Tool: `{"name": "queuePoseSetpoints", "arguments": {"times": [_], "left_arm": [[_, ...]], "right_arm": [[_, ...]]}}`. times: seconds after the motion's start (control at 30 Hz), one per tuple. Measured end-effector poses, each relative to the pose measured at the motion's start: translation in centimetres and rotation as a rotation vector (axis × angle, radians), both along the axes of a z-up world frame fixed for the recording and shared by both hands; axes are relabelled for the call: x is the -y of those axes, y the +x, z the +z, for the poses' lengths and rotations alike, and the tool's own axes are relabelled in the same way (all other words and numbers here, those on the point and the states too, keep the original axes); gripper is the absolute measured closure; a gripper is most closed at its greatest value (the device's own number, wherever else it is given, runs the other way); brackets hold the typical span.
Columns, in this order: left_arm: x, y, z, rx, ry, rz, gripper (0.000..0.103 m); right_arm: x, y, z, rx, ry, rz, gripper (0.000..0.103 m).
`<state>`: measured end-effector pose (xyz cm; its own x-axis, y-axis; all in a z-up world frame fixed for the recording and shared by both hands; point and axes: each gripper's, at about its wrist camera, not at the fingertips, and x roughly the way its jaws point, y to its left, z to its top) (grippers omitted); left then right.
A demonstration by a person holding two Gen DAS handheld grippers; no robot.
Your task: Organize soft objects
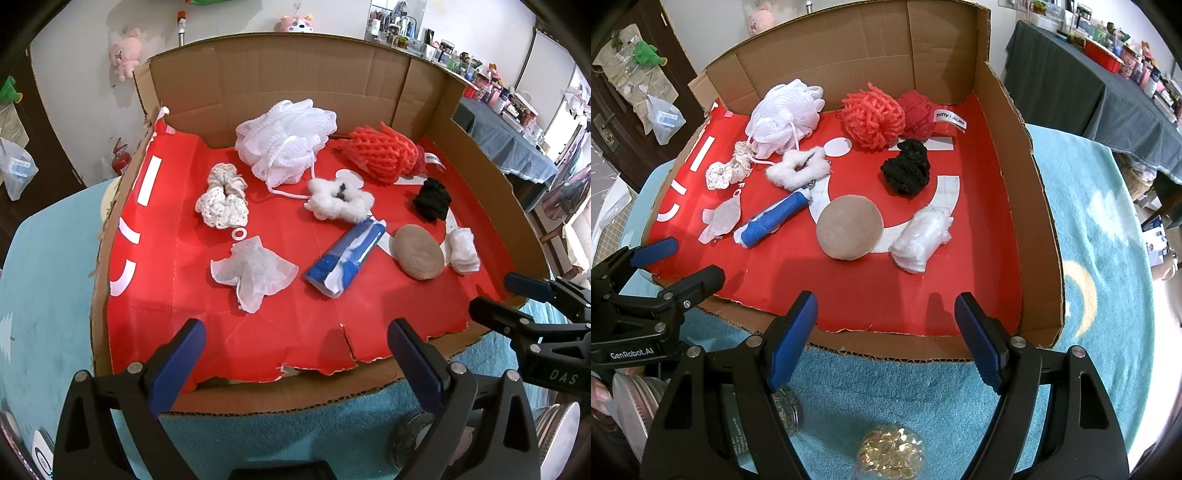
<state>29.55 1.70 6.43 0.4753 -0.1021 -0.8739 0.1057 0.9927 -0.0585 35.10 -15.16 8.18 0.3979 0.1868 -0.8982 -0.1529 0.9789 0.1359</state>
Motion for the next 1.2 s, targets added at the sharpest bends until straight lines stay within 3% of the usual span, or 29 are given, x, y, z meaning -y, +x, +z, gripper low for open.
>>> {"name": "queuePoseSetpoints", "arguments": {"times": [1.0,1.2], "left_arm": [[0.0,-0.1,0.1,0.005,-0.001,0.006,0.003],[-0.8,-0.9,1.0,0.035,-0.007,0.018,0.003]], "right_arm": [[-0.1,-0.1,0.0,0.005,-0.001,-0.002,0.027],[0.4,-0.6,0.8,0.040,-0.004,-0.012,0.027]]}}
